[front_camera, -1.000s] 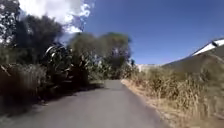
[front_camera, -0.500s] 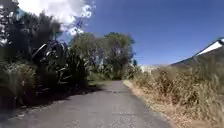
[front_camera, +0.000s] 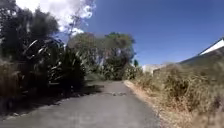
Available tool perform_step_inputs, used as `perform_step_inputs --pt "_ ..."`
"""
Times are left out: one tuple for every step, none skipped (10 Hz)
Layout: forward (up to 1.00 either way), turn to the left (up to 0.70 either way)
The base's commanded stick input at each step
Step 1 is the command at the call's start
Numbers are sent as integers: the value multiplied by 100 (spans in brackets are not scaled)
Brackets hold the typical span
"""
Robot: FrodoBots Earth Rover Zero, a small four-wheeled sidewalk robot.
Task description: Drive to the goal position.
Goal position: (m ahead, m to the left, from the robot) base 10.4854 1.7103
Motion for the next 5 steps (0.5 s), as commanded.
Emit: perform_step_inputs --pt "85 0" --pt "85 0" --pt "85 0" --pt "85 0" --pt "85 0"
